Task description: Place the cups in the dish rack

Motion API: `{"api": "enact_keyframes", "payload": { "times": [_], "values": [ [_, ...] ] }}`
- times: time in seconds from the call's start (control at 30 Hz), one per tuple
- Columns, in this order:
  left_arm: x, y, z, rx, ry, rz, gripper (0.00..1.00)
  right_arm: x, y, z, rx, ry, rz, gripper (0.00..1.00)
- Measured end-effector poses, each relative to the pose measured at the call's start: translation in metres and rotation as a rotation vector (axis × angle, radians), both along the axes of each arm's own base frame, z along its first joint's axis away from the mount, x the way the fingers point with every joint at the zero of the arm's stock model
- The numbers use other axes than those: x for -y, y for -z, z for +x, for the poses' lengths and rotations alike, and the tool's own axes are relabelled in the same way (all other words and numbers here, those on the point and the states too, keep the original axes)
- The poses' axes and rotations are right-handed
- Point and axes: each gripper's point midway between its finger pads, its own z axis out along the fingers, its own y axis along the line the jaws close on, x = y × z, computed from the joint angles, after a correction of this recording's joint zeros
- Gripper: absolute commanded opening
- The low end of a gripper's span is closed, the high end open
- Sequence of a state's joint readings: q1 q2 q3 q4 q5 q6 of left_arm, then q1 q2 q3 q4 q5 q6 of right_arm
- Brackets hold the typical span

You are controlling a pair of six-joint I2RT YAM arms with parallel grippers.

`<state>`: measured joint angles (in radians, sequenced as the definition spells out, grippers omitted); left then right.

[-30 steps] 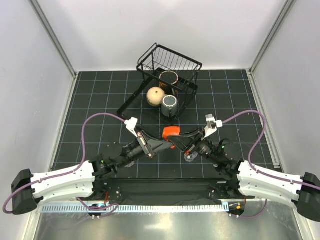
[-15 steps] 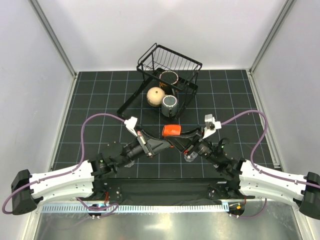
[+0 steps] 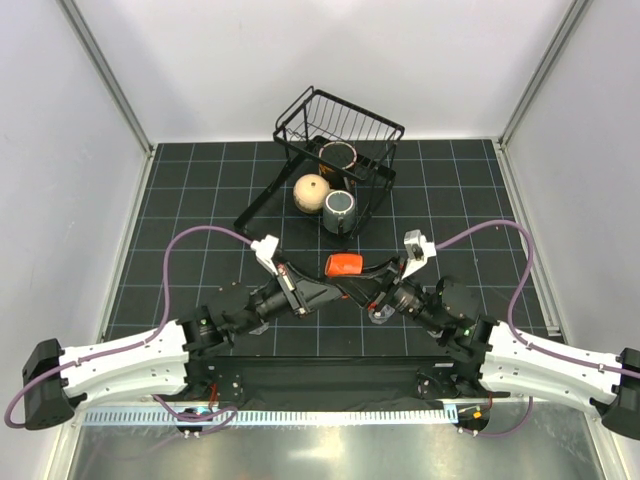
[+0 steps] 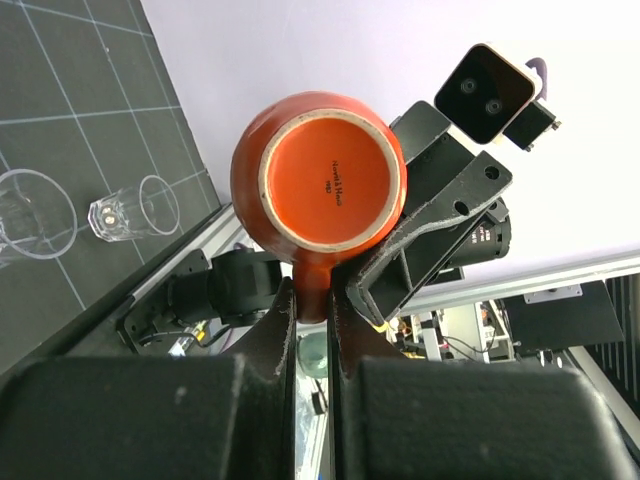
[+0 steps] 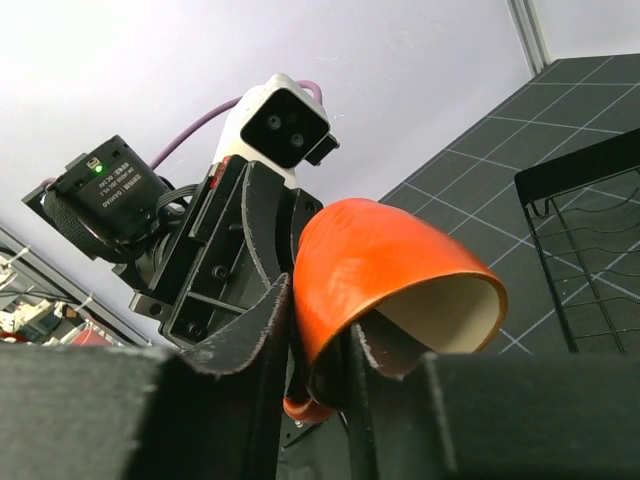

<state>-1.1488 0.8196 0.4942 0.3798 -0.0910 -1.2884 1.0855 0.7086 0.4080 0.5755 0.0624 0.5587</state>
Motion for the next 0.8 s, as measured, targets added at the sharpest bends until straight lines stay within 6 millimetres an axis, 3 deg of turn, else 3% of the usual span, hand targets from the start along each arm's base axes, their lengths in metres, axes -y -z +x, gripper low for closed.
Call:
{"api": "enact_keyframes", "payload": {
  "times": [0.07,0.1,0.27,0.33,0.47,0.63,0.8],
  "values": [
    [-0.002,-0.001,-0.001,0.006,0.004,0.003,0.01,0.0,0.0,0.0,0.0,-0.002,-0.001,0.15],
    [-0.002,-0.001,-0.002,0.006,0.006,0.002,0.0,0.0,-0.001,-0.001,0.001,-0.002,-0.003,0.04],
    [-0.006,-0.007,-0.005,0.01,0.009,-0.011,0.01,-0.002,-0.009,-0.004,0.006,-0.017,-0.011,0.04],
    [-0.006,-0.009,-0.005,0.011,0.009,-0.009,0.26,-0.003,-0.01,-0.004,0.007,-0.021,-0.009,0.04],
    [-0.009,-0.004,-0.001,0.008,-0.014,0.015,0.34,-0.007,-0.011,-0.003,-0.003,-0.03,-0.011,0.04],
    [-0.009,0.001,0.002,-0.002,-0.032,0.039,0.31,-0.015,-0.007,-0.002,-0.013,-0.05,-0.01,0.04],
    [-0.007,-0.007,0.005,-0.002,-0.041,0.039,0.23,-0.014,-0.016,0.001,0.0,-0.04,0.027,0.04]
  ]
}}
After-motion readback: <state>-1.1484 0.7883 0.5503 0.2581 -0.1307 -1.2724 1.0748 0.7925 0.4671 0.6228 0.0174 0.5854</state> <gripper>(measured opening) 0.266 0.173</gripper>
